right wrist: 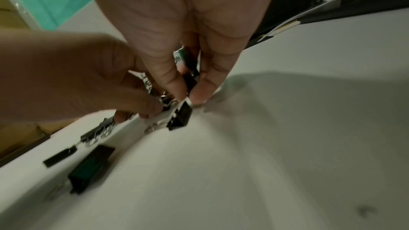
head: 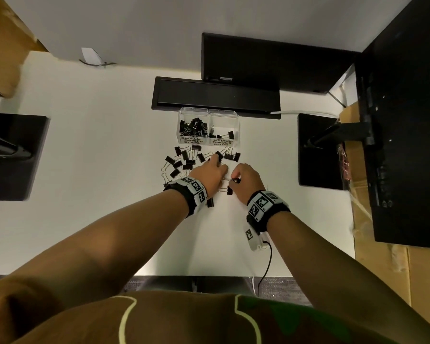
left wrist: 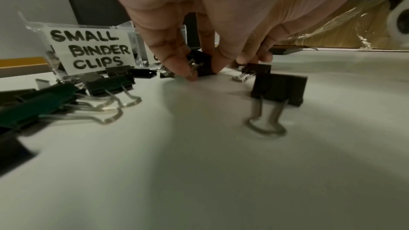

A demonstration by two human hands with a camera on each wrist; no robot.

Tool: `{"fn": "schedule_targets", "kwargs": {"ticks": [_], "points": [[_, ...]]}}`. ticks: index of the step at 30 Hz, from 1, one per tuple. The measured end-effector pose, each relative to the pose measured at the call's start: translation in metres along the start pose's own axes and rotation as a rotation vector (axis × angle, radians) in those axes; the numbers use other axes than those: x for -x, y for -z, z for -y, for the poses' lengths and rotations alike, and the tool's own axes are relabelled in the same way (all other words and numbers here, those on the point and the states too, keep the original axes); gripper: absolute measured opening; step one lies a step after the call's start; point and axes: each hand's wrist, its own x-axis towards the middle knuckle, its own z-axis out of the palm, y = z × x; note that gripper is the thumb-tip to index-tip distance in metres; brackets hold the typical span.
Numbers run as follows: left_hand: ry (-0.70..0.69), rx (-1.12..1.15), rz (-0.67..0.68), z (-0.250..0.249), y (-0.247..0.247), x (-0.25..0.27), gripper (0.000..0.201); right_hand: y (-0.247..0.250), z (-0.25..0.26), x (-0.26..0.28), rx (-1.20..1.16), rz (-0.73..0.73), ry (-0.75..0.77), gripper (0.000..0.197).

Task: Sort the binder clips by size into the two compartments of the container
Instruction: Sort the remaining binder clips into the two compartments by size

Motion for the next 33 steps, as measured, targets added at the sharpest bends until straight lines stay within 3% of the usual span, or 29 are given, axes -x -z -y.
{"fn": "schedule_targets", "kwargs": {"ticks": [8, 12, 15, 20, 26, 29, 33], "points": [[0.002, -0.024, 0.017, 0.006, -0.003, 0.005, 0.032, 0.049, 0.020, -0.025, -0.194, -0.155, -0.069, 0.012], [-0.041, -0.066, 0.046, 0.011, -0.005, 0.007, 0.046, 0.061, 0.051, -0.055, -0.152, -0.181, 0.015, 0.010], [-0.057, -0.058, 0.049, 0.010, 0.001, 0.012, 0.043, 0.061, 0.067, -0.074, -0.071, -0.150, 0.040, 0.016], [-0.132, 0.072, -0.074, 0.017, 0.011, 0.016, 0.029, 0.056, 0.070, -0.085, -0.025, -0.102, 0.027, 0.025], [-0.154, 0.240, -0.263, 0.016, 0.049, -0.004, 0.022, 0.056, 0.042, -0.069, -0.107, -0.252, -0.090, 0.021], [-0.103, 0.238, -0.311, 0.016, 0.072, -0.027, 0.024, 0.042, 0.021, -0.058, -0.043, -0.163, -0.130, 0.022], [-0.097, 0.158, -0.287, 0.018, 0.084, -0.058, 0.023, 0.021, 0.005, -0.050, 0.098, 0.006, -0.099, 0.040]]}}
